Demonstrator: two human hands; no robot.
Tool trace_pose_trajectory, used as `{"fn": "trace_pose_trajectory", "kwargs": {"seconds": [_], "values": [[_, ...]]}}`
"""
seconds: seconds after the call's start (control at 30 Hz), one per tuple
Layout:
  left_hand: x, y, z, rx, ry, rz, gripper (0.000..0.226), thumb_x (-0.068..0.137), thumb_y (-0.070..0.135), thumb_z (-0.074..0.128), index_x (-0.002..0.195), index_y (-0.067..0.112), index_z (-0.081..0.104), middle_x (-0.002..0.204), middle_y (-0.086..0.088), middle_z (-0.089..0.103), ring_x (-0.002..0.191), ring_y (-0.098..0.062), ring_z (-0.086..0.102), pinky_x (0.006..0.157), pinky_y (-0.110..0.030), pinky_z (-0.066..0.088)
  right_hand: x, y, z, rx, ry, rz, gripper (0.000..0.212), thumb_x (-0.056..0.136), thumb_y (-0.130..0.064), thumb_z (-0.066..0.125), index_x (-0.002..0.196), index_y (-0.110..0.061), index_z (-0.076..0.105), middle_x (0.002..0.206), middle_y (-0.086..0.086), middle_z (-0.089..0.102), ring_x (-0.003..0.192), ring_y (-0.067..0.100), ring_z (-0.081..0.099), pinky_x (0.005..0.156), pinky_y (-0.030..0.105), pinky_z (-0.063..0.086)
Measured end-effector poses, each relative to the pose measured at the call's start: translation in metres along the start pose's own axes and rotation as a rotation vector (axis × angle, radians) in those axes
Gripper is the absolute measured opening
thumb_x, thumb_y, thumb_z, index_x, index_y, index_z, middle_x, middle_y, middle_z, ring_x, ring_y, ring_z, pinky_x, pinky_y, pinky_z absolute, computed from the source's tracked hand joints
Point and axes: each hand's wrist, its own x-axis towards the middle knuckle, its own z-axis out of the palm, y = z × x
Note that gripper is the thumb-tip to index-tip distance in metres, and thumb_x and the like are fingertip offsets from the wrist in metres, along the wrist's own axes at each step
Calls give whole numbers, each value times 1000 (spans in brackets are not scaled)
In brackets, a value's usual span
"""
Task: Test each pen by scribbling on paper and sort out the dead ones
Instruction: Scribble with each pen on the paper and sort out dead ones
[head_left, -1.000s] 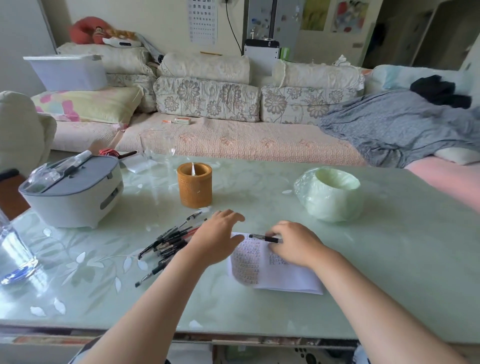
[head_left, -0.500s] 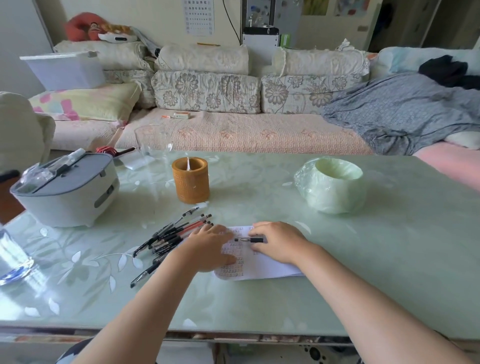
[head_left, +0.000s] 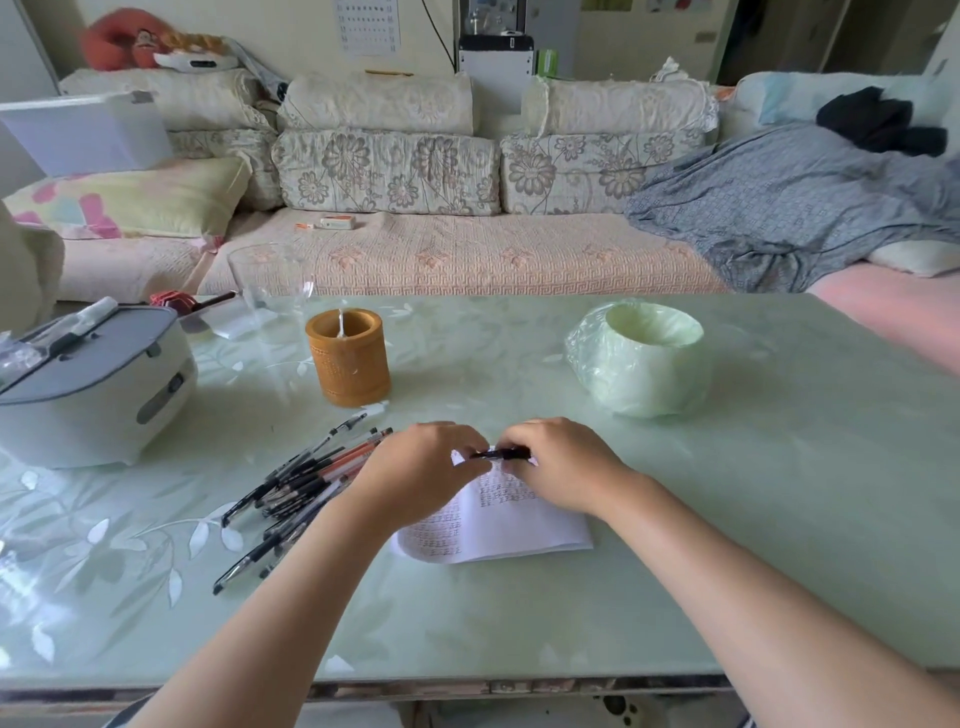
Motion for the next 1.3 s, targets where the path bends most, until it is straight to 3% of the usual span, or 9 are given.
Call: {"fn": "trace_pose_trajectory", "kwargs": {"seconds": [0.13,0.3,0.47,0.57,0.67,0.8,1.03,1.17,1.3], "values": [[4,-3,5,-129,44,1,4,85,36,70,88,36,68,82,21,65,69,3,56,64,-24,47,-1,-3,4,27,4,-41,21,95,-44,53,103,-30,66,96,-9,65,87,15,58,67,30,41],[11,-3,7,-210,62,0,4,82,38,72,86,36,70,78,22,66,69,-4,60,63,-27,50,2,-1,7,135,-31,-24,23,100,-34,47,99,-19,65,93,-1,64,87,22,59,74,41,48],[20,-2,8,-298,70,-29,8,84,30,73,81,37,69,75,27,67,65,-5,58,56,-18,44,3,0,5,17,53,0,22,100,-36,45,94,-22,61,82,-1,63,76,27,55,63,37,43],[23,-5,8,-334,29,-40,10,83,24,74,81,34,71,74,29,66,65,-10,59,59,-25,47,4,-2,5,-31,62,-12,22,99,-39,45,94,-23,60,79,0,64,75,30,56,62,37,44],[23,-10,6,-356,3,-55,7,83,21,75,84,28,74,69,19,67,65,-13,60,63,-31,49,4,-5,6,-46,42,-21,24,100,-43,44,95,-24,59,73,-1,59,71,30,52,61,38,43],[22,-11,4,-345,23,-53,6,83,23,75,84,29,74,72,14,69,66,-9,59,64,-28,49,4,-10,3,2,3,9,24,101,-43,43,99,-25,58,70,-6,51,71,26,49,60,36,39],[17,-8,5,-227,97,88,12,82,24,76,83,33,68,83,16,64,77,-3,60,62,-13,44,5,-4,-1,224,-106,74,15,95,-35,57,87,-23,63,80,-3,65,77,20,59,73,42,49],[16,-5,4,-377,7,-36,6,83,27,75,85,27,69,74,11,71,62,-3,64,60,-18,49,2,0,0,276,-64,69,4,89,-31,65,90,-27,64,79,-6,65,75,15,59,73,41,50],[16,-1,6,-403,28,-49,4,82,18,75,81,21,73,60,14,66,53,2,58,55,-15,47,2,-4,2,245,-89,49,19,97,-36,55,90,-21,65,80,-4,62,77,17,57,72,38,47]]}}
